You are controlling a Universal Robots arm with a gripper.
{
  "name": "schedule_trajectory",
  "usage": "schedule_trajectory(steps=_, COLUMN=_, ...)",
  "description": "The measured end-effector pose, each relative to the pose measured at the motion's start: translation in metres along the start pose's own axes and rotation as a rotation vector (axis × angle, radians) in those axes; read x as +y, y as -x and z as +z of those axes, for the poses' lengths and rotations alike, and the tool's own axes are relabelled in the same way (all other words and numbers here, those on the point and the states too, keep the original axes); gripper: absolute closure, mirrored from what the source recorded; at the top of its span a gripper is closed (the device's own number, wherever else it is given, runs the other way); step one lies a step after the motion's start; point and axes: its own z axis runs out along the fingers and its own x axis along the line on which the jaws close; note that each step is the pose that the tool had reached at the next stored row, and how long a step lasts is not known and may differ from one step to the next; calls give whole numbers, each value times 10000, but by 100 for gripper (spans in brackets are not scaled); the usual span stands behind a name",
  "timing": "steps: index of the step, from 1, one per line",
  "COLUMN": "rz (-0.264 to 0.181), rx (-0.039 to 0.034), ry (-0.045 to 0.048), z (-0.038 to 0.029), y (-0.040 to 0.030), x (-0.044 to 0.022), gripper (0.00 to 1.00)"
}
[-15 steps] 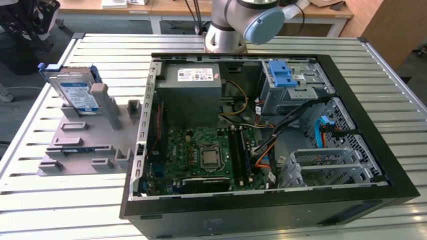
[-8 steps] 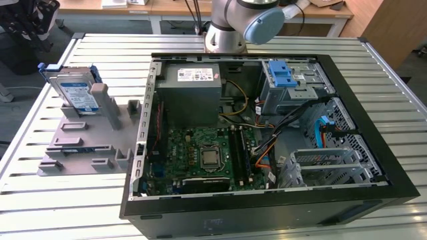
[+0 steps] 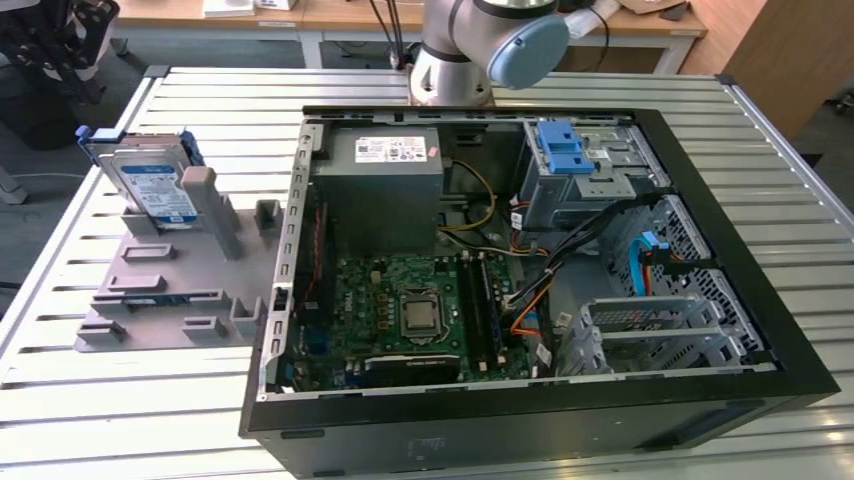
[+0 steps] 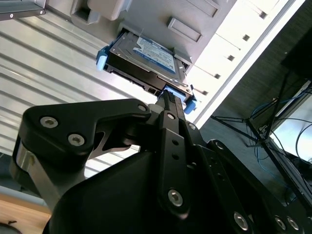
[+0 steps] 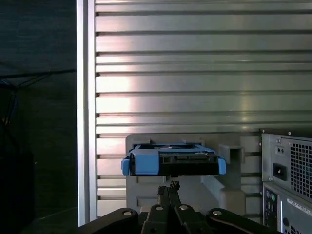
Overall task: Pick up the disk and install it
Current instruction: 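Pick up the disk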
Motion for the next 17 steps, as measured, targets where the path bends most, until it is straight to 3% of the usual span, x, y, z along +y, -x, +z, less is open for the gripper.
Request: schedule_trajectory(steps=17, rz=-320, rx=9, ry=2, z=0, y=-7, x=0, gripper=89)
